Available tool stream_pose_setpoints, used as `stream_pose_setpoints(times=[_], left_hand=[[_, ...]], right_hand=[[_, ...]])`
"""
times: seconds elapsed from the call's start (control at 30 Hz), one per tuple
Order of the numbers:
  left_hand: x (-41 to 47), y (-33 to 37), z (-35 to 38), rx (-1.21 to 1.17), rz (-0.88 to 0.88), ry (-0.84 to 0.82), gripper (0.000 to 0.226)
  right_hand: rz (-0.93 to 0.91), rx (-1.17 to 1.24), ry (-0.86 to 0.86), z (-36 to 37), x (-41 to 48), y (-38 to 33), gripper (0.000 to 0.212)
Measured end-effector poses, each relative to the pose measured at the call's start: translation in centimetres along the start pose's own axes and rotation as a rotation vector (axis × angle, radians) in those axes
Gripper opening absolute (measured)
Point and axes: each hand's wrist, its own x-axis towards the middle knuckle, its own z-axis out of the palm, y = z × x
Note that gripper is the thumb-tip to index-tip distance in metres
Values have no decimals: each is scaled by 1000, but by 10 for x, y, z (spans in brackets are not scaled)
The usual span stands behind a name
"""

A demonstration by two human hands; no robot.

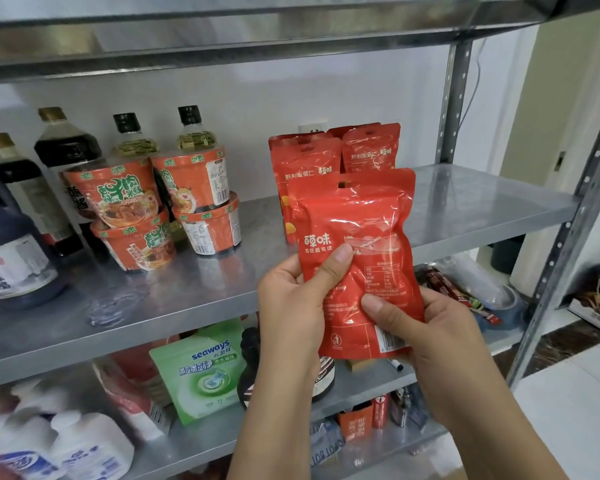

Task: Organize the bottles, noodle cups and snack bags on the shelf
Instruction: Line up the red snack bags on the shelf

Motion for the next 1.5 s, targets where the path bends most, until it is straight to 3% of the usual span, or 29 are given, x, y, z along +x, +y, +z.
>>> stream_pose_setpoints(times=[0.3,0.4,0.53,0.67,1.03,1.23,1.33,1.43,1.5], left_hand=[[-2,0,6,23,-14,8,29],[6,7,5,124,-51,-91,31],[22,14,10,311,-67,-301,44],[43,17,18,266,-48,-290,31],[47,11,36,279,-9,-277,26],[44,10,39,246,-27,-307,36],[40,0,34,61,-167,-395,51],[40,-14,29,-268,-512,-508,80],[43,-28,32,-480,-736,-578,86]], right_hand=[[-25,11,-33,-6,-3,0,25],[1,1,-36,-9,6,-8,33],[-69,-6,91,-14,37,-31,36],[-116,-154,92,-19,65,-68,49],[-267,-96,88,-25,92,-110,16],[-265,-76,74,-27,96,-110,20],[-256,0,61,-31,100,-112,23],[-245,65,30,-36,106,-112,19],[-239,108,-11,-38,113,-110,18]])
